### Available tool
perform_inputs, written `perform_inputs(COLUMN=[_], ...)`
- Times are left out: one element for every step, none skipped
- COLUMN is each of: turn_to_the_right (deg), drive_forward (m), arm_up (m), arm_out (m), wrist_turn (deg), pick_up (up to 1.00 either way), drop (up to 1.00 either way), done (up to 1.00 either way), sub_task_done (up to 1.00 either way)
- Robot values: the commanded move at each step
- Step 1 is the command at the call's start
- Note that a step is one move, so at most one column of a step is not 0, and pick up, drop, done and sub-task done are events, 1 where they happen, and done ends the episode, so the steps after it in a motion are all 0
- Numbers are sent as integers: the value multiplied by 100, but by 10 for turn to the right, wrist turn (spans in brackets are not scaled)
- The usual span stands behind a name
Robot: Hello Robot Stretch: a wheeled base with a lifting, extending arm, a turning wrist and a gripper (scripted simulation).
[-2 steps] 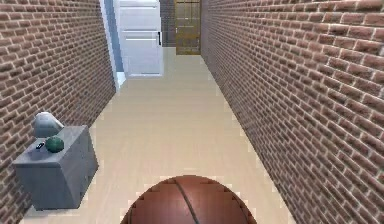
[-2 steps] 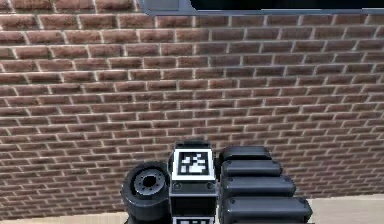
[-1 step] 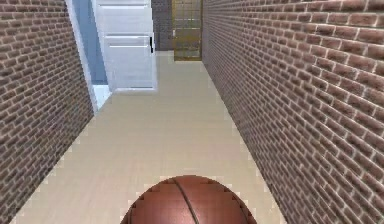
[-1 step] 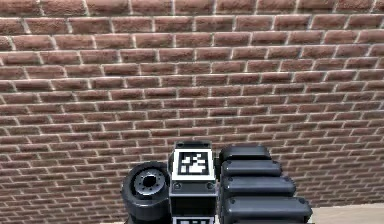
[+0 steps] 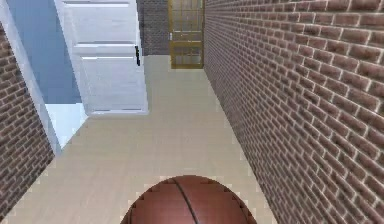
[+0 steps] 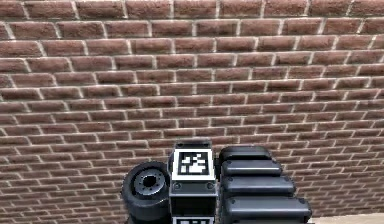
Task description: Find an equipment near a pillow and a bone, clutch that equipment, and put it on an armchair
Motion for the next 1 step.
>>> perform_inputs(turn_to_the_right=[0], drive_forward=[100], arm_up=[0], arm_out=[0], wrist_turn=[0], pick_up=[0], drop=[0], done=[0], sub_task_done=[0])
